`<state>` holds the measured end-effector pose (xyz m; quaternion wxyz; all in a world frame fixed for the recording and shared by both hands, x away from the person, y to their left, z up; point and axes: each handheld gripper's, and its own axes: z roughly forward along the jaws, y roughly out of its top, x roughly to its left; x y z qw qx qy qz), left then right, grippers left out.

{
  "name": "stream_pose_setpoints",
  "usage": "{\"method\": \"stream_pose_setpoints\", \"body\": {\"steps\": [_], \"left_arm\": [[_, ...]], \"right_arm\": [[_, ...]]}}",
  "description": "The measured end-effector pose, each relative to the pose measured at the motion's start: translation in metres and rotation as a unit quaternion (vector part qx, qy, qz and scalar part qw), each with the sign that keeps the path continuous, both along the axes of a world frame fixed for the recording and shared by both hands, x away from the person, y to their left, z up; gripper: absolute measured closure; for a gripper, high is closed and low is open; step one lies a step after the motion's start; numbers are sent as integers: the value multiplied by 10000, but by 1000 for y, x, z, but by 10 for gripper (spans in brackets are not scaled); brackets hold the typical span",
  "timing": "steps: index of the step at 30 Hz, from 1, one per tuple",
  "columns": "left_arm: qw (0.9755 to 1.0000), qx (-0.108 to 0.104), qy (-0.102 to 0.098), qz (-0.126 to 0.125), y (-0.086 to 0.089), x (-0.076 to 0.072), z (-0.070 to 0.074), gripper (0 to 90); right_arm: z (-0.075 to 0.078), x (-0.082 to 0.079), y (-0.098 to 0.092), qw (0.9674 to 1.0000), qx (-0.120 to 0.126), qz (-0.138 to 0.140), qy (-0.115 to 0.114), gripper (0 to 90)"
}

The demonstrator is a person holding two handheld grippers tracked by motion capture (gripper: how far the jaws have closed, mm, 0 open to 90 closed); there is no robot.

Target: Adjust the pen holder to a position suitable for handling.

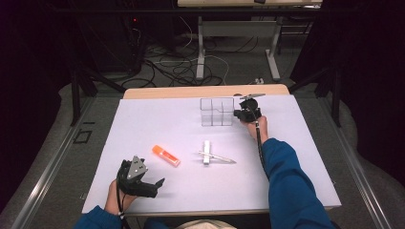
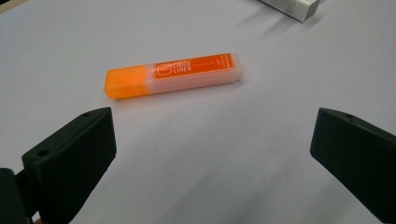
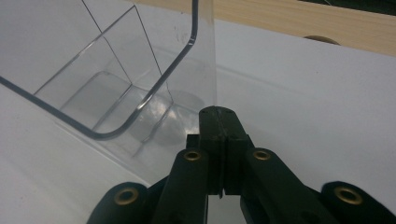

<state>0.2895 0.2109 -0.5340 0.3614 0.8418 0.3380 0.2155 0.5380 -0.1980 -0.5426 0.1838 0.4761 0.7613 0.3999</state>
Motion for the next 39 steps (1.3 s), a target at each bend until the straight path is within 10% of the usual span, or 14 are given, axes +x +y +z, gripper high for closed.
{"method": "stream_pose_setpoints", "body": {"steps": [39], "left_arm": [[10000, 18, -16, 2, 2, 0, 1, 4]], "right_arm": [[7, -8, 25, 9990, -200, 342, 184, 886]]}}
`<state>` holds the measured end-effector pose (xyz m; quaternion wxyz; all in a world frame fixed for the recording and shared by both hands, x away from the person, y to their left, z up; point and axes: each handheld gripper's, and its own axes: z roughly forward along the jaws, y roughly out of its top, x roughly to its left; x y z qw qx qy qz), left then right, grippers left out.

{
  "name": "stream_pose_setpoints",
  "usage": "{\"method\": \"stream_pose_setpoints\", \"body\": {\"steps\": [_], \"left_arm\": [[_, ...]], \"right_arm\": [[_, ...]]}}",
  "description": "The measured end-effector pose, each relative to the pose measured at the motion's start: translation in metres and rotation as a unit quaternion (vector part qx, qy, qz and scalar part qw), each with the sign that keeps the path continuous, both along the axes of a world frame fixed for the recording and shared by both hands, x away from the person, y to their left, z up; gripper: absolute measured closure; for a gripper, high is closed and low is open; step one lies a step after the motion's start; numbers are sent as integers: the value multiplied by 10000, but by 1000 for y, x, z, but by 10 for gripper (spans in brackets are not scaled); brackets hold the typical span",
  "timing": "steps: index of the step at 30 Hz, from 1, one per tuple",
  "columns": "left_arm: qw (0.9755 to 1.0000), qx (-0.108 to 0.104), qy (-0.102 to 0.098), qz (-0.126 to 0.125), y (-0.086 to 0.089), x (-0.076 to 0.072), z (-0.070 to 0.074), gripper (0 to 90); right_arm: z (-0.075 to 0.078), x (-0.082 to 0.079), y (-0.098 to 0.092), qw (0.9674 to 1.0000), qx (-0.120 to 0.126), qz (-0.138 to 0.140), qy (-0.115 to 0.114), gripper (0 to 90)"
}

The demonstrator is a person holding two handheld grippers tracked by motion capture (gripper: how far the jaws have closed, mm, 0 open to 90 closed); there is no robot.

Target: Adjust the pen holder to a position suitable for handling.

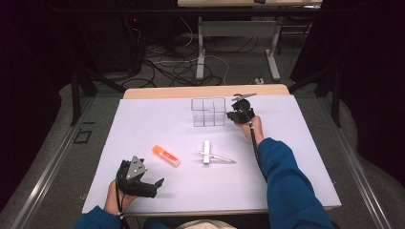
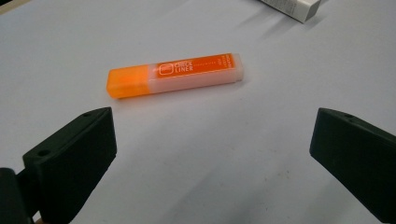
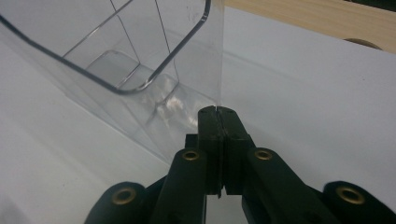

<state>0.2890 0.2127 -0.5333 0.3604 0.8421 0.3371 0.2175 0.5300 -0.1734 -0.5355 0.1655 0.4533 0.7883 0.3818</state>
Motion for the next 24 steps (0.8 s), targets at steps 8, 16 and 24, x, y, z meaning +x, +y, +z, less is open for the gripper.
{"method": "stream_pose_setpoints", "body": {"steps": [8, 16, 24], "left_arm": [[10000, -44, -18, 29, -1, 0, -1, 4], [10000, -56, -7, 36, -1, 0, -1, 4], [10000, -52, -10, 35, -1, 0, -1, 4]], "right_arm": [[10, -23, -18, 9994, -8, 323, 127, 706], [19, -47, -26, 9974, -171, 676, 200, 440], [22, -76, -30, 9933, -266, 1088, 289, 190]]}}
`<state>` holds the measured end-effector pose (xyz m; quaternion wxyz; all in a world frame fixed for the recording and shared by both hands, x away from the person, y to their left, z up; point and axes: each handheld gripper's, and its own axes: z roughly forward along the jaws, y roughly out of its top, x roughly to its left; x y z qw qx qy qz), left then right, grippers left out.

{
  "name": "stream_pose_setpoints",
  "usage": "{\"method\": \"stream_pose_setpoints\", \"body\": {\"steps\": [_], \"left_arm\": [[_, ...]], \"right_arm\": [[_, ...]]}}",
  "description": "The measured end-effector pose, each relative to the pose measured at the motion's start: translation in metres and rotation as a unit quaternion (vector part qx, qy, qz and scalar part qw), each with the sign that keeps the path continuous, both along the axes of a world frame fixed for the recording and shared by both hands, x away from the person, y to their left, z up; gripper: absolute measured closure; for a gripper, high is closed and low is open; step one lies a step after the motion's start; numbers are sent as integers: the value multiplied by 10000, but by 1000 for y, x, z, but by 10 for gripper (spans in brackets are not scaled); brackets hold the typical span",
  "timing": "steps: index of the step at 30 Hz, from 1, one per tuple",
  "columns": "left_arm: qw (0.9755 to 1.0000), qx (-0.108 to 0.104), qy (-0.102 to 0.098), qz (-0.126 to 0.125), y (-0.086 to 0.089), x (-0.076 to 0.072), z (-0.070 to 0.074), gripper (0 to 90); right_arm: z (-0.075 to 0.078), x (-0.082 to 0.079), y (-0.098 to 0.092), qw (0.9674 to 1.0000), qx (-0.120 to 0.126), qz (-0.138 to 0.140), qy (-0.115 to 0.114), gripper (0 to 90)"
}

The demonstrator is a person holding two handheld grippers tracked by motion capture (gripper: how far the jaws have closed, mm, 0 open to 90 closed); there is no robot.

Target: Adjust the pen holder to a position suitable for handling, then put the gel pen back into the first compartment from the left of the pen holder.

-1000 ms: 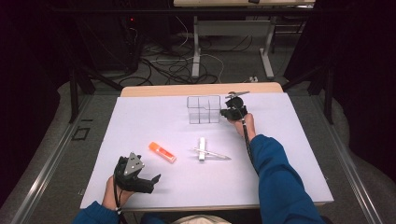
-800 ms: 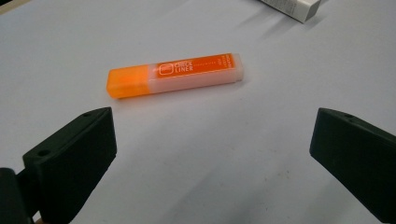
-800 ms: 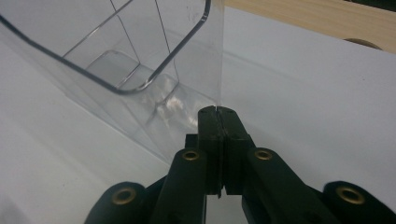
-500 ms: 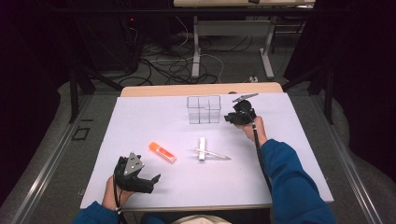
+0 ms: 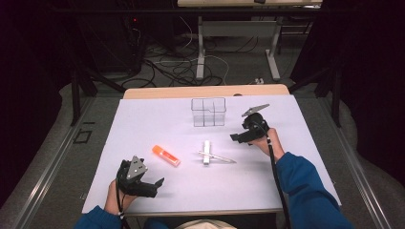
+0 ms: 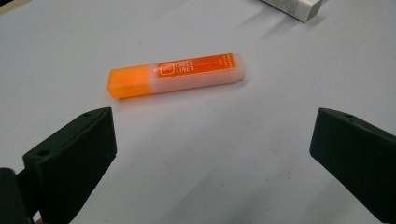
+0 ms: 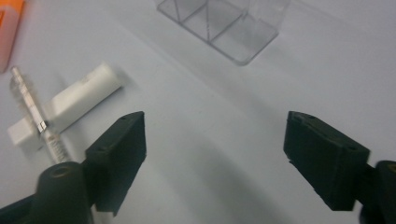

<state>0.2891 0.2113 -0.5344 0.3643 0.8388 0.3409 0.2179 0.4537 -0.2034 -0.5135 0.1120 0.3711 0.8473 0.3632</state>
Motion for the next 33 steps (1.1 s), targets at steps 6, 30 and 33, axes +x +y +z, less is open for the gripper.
{"method": "stream_pose_setpoints", "body": {"steps": [6, 30, 33], "left_arm": [[10000, 14, 24, -13, 0, 0, 1, 4], [10000, 22, 36, -2, 2, 0, 1, 4], [10000, 25, 7, 12, 2, -2, 1, 5]], "right_arm": [[-1, -18, 1, 9996, -58, 248, 131, 75], [-3, -51, 4, 9956, -362, 850, 164, 0], [-2, -52, 6, 9943, -430, 957, 198, 0]]}}
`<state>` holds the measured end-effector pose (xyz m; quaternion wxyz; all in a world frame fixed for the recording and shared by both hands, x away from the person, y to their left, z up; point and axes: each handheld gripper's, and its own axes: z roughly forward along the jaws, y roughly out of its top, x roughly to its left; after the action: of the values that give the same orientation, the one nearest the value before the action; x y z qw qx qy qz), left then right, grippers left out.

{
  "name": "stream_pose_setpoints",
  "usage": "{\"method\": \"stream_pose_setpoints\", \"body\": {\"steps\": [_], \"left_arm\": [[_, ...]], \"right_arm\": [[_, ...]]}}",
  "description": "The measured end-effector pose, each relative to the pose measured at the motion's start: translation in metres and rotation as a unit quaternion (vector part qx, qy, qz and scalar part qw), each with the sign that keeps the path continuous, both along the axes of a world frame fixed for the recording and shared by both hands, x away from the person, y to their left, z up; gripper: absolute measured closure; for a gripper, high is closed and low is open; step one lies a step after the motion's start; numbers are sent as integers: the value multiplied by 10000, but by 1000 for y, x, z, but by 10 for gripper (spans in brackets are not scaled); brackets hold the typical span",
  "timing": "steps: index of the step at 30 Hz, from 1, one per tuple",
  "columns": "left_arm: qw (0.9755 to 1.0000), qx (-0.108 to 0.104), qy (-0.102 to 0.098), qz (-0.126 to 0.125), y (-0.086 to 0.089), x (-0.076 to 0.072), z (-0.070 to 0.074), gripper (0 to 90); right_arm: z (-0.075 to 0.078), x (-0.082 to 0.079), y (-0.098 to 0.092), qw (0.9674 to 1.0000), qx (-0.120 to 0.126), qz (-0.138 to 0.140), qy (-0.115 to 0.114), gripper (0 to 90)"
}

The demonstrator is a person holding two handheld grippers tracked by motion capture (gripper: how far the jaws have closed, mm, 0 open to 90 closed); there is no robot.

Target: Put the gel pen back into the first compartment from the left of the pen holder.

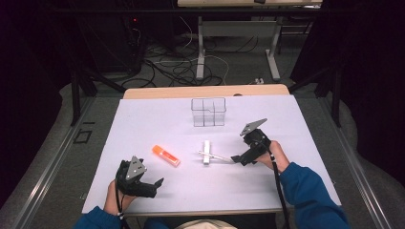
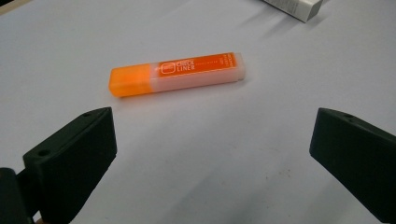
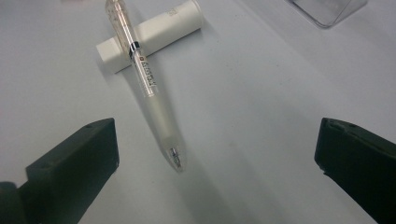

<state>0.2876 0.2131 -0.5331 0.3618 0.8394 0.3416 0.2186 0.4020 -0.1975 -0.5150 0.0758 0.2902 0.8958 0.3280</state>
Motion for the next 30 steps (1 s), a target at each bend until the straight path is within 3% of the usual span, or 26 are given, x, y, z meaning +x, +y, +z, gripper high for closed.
{"method": "stream_pose_setpoints", "body": {"steps": [4, 5, 8, 13, 16, 20, 24, 30], "left_arm": [[10000, 13, 26, -20, 0, 1, 0, 5], [10000, 2, 9, -16, -1, 1, -1, 5], [10000, -10, -93, -1, -1, 1, -1, 5], [10000, -14, 13, 1, -1, 0, -1, 5], [10000, -35, -54, 1, -1, 1, -1, 5], [10000, 8, 56, -44, -1, 1, 0, 5], [10000, -18, -50, 6, -1, 1, -2, 5], [10000, -11, 9, -7, -1, 1, -1, 6]], "right_arm": [[1, -2, 3, 10000, -71, 48, 4, 0], [2, -2, 4, 9999, -52, 160, 8, 0], [2, -3, 7, 9998, -106, 139, -10, 0], [3, -5, 13, 9995, -207, 245, -72, 0], [2, -5, 18, 9990, -280, 343, -98, 0], [2, -6, 24, 9981, -413, 422, -161, 0], [2, -7, 31, 9970, -526, 539, -189, 0], [0, -6, 40, 9953, -616, 713, -242, 0]]}}
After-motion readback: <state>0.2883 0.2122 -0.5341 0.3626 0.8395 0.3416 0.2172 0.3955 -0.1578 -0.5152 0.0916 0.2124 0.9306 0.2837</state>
